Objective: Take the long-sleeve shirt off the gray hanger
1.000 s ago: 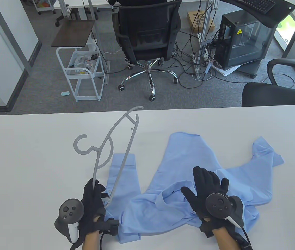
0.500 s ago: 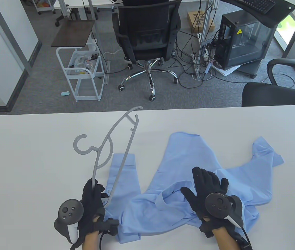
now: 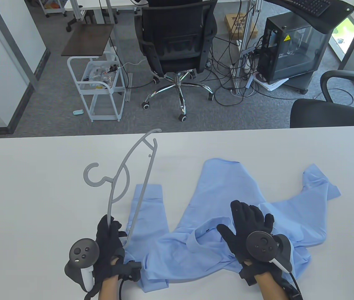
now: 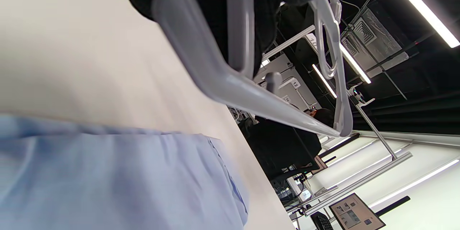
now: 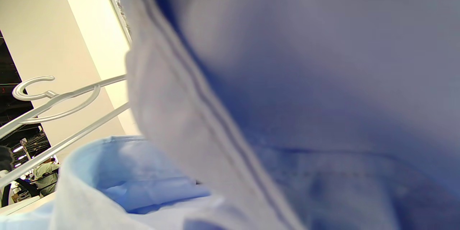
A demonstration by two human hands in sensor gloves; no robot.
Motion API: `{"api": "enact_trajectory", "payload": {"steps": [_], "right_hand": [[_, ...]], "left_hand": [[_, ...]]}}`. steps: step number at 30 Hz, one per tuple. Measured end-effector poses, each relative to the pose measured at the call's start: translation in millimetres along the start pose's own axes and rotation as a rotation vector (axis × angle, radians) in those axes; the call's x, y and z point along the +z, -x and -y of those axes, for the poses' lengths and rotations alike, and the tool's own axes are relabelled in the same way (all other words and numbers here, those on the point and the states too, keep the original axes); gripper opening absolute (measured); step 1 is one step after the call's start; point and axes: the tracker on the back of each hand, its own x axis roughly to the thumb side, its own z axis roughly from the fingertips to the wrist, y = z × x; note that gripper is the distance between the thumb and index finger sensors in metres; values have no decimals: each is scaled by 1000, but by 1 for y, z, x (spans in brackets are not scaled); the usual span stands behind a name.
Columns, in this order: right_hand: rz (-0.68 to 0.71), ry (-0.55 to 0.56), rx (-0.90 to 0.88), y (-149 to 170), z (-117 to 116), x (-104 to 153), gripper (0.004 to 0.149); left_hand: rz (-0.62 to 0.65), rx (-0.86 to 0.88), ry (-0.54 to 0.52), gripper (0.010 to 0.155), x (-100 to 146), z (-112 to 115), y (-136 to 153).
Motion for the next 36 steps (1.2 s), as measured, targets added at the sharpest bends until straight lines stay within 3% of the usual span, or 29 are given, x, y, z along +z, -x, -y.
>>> {"api": "enact_trajectory", "payload": {"steps": [36], "right_hand": [[-61,-46,-8,5,-4,-3,83]], "left_hand": [[-183,-93,-21,56,-12,11,25]]}}
